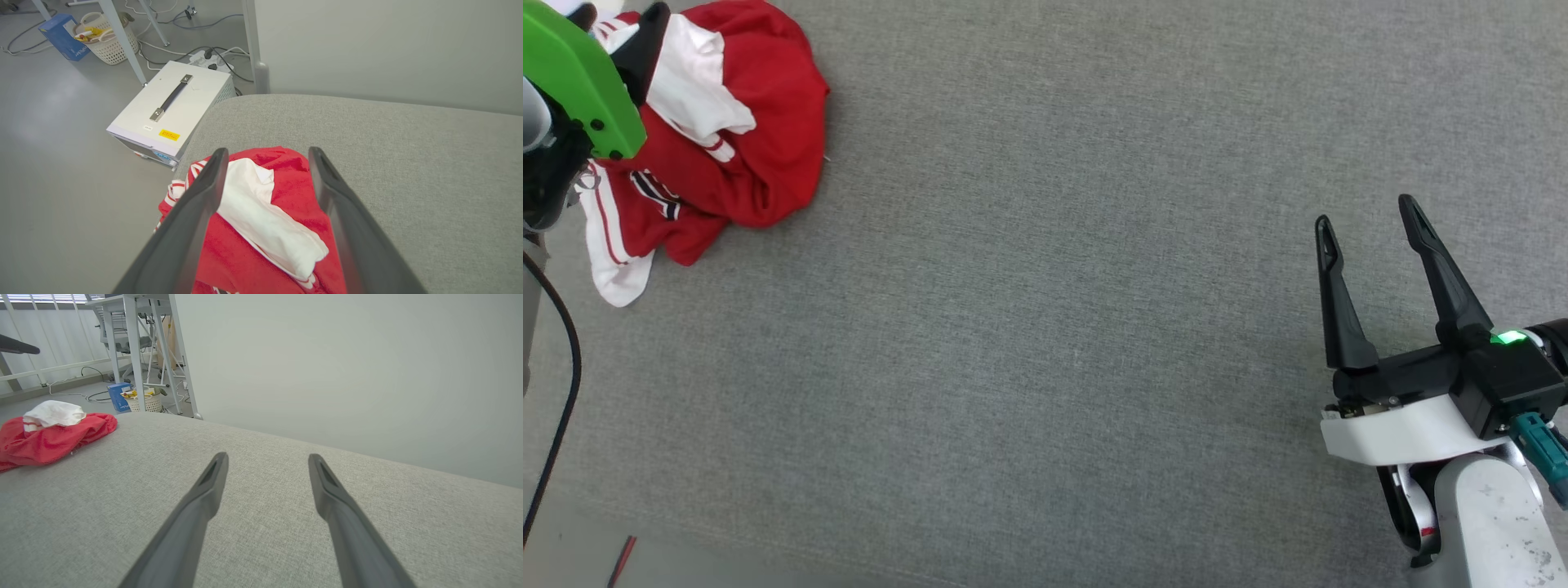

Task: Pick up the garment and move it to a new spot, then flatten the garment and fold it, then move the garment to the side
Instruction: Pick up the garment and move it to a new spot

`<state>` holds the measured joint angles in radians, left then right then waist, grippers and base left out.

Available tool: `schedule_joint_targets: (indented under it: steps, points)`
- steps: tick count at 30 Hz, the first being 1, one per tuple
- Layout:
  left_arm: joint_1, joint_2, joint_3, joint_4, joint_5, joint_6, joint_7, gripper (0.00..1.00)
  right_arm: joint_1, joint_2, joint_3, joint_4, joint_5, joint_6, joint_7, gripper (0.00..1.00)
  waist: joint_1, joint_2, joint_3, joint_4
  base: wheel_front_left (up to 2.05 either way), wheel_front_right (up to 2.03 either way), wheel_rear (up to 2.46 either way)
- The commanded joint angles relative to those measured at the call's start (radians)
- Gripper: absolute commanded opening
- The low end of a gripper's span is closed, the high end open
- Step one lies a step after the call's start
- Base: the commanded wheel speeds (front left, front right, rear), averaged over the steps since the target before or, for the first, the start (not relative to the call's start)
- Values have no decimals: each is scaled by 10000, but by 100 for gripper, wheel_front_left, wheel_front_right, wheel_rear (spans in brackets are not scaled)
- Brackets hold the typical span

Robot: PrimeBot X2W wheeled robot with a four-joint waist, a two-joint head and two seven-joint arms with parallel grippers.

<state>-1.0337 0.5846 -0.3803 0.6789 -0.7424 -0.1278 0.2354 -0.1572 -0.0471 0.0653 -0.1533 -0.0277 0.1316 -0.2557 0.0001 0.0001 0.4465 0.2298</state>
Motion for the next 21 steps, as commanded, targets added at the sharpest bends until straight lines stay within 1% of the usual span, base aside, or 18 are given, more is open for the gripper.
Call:
schedule_joint_targets:
  steps: [1,5,7,9,11,15,18,21]
  points:
    - [-223,223,-278,46,-434,-28,540,100,-226,-31,5,-72,-55,-9,-61,100,-1,-1,434,-381,0,0,0]
    - [-328,737,-1344,89,-1389,-28,2289,100,-333,-31,46,-123,-81,-9,-61,100,-1,-1,676,-507,0,0,0]
    - [-305,902,-1704,168,-1800,-28,2977,100,-381,-31,72,-134,-85,-9,-61,100,-1,-1,793,-575,0,0,0]
    - [-281,1056,-2050,234,-2028,-28,3441,100,-438,-31,82,-140,-85,-9,-61,100,-1,-1,894,-630,0,0,0]
    - [-243,1177,-2310,396,-2146,-28,3658,100,-497,-31,89,-153,-73,-9,-61,100,-1,-1,1012,-687,0,0,0]
    - [-23,1185,-2794,658,-2502,-28,4091,100,-590,-31,98,-169,-89,-9,-61,100,-1,-1,1209,-763,0,0,0]
    - [179,1050,-3083,930,-2812,-28,4372,100,-653,-31,64,-160,-73,-9,-61,100,-1,-1,1310,-773,0,0,0]
    - [253,934,-3292,1172,-2995,-28,4429,100,-715,-31,80,-128,-54,-9,-61,100,-1,-1,1345,-794,0,0,0]
